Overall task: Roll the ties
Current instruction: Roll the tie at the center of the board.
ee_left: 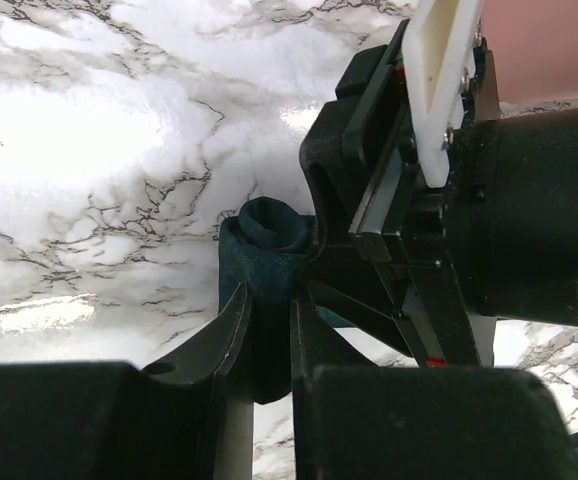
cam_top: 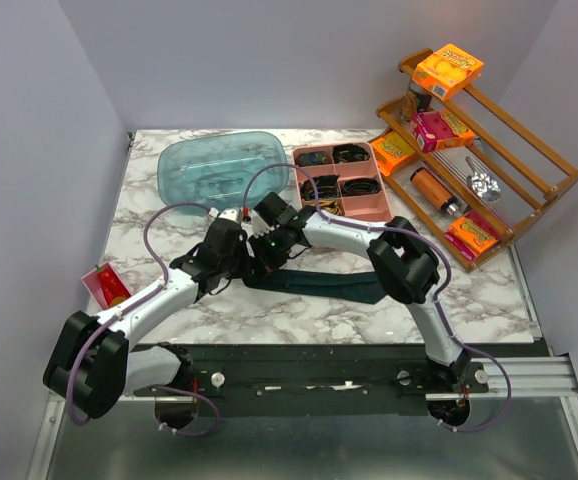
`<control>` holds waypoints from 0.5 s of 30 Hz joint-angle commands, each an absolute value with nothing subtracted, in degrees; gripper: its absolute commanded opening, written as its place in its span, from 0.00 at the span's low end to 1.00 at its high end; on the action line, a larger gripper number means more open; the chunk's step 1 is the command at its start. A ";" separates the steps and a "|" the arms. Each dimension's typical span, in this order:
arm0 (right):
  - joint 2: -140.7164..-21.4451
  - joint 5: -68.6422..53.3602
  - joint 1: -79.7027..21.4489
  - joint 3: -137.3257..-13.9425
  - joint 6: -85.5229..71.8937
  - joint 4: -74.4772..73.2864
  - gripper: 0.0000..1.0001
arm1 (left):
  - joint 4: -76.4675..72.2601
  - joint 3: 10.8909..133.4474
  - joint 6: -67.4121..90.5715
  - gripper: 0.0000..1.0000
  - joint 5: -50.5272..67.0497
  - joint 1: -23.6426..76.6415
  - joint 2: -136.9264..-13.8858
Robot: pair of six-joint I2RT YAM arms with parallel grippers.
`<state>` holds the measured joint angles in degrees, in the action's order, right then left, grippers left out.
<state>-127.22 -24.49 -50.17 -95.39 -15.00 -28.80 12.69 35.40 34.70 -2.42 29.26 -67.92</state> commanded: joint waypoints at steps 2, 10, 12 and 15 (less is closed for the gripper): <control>-129.55 -24.43 -50.10 -97.38 -15.73 -28.57 0.04 | 13.89 37.35 34.81 0.00 -5.62 30.67 -68.47; -129.73 -23.03 -50.19 -97.82 -15.38 -29.27 0.04 | 20.73 40.69 33.57 0.00 -9.66 31.38 -68.47; -130.51 -22.24 -50.10 -99.74 -15.21 -30.58 0.04 | 23.19 41.57 33.75 0.00 -11.68 31.73 -68.21; -131.66 -22.58 -50.10 -102.03 -14.59 -32.16 0.04 | 25.30 42.80 34.01 0.00 -13.09 32.25 -68.03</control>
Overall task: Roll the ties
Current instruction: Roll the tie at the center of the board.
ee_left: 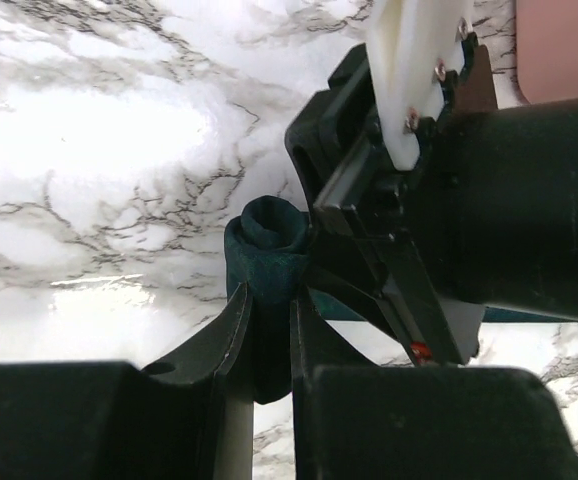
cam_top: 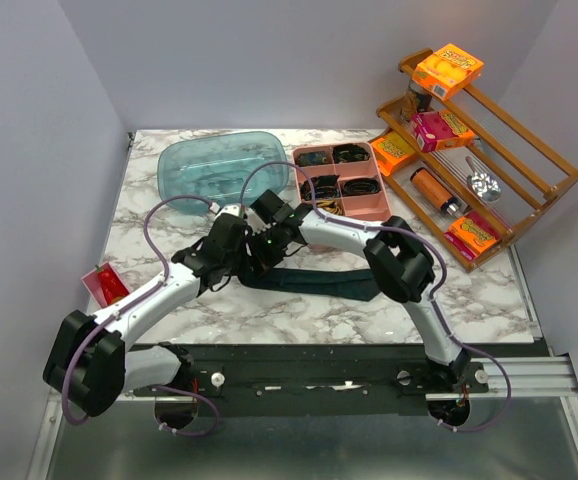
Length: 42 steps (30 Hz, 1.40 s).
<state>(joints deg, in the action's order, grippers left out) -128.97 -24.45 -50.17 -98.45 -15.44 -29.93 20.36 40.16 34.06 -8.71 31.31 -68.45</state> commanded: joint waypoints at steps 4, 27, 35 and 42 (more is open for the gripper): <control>-130.17 -21.54 -50.10 -102.31 -14.59 -32.34 0.04 | 27.77 43.77 34.45 0.00 -16.25 33.66 -68.99; -115.49 -15.47 -43.24 -90.35 -15.21 -32.26 0.04 | 38.76 52.29 38.32 0.00 -31.55 44.38 -84.01; -114.52 -14.94 -41.84 -87.54 -15.38 -31.64 0.04 | 37.01 53.88 39.29 0.00 -30.24 46.84 -88.85; -114.08 -15.03 -41.04 -87.10 -15.03 -31.46 0.04 | 31.29 52.47 40.16 0.08 -25.40 47.11 -90.09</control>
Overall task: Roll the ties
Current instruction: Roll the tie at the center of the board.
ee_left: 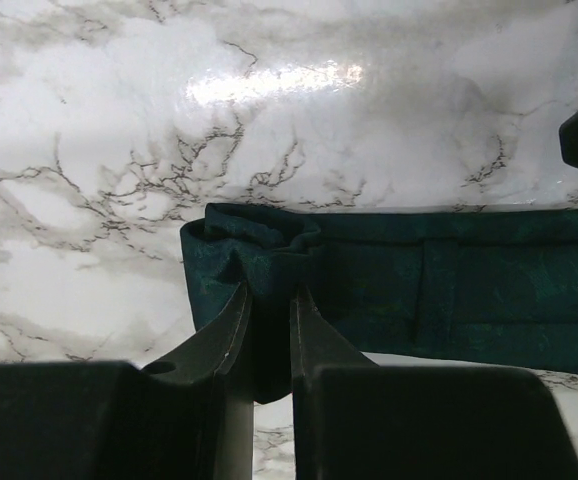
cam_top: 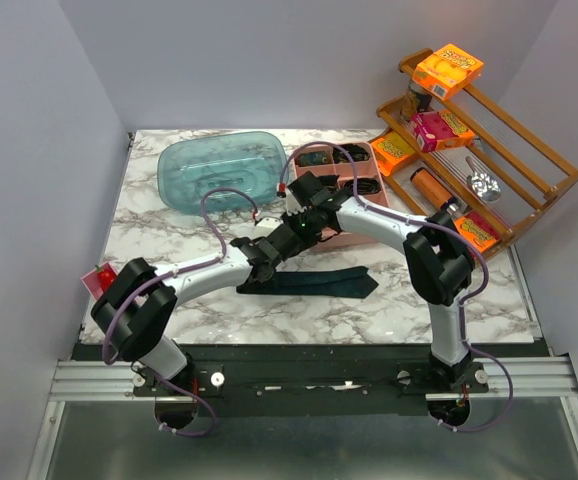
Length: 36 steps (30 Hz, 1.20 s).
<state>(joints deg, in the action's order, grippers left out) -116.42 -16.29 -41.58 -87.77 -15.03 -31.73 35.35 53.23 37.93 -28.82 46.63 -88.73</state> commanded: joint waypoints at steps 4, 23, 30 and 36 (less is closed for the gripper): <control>-114.26 -15.29 -41.04 -87.01 -14.94 -31.46 0.04 | 29.27 51.86 40.08 0.34 -23.56 47.11 -90.00; -115.22 -17.05 -40.87 -86.22 -14.33 -30.85 0.04 | 20.04 47.29 41.04 0.61 -15.65 46.50 -85.96; -112.42 -20.30 -40.87 -84.38 -13.27 -28.75 0.04 | 20.13 45.44 40.69 0.66 -15.82 43.86 -79.47; -108.90 -24.34 -41.83 -83.23 -13.89 -25.67 0.04 | 18.64 41.93 39.64 0.72 -11.00 37.20 -72.09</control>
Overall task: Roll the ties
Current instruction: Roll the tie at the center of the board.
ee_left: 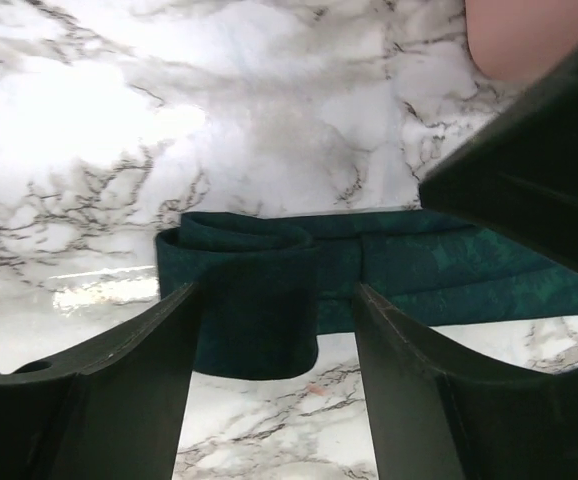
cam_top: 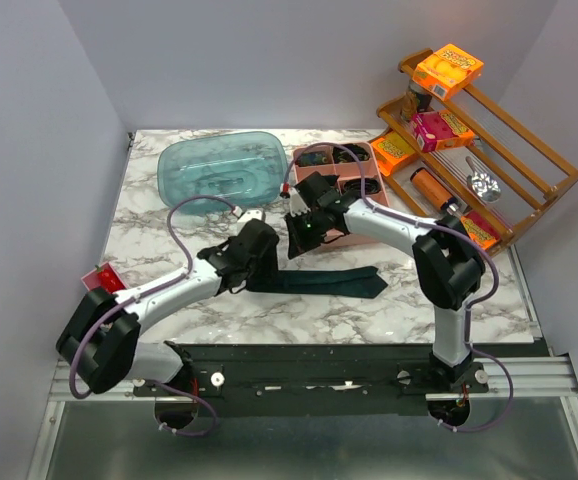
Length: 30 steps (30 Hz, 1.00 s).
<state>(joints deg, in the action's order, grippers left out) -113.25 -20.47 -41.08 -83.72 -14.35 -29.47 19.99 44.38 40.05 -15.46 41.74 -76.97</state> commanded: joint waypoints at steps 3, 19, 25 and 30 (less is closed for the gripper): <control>-108.54 -25.40 -43.15 -83.76 -14.06 -25.31 0.04 | 16.97 38.94 39.81 0.73 -6.44 33.59 -68.05; -117.59 -24.89 -49.66 -89.56 -14.33 -25.58 0.04 | 6.08 26.37 42.36 0.79 13.09 16.17 -59.41; -118.04 -19.17 -49.57 -87.46 -13.80 -26.98 0.04 | 0.81 24.26 42.63 0.79 16.25 16.08 -61.43; -116.99 -17.58 -49.57 -84.82 -13.98 -26.98 0.04 | -4.30 21.80 42.19 0.80 18.36 16.08 -63.63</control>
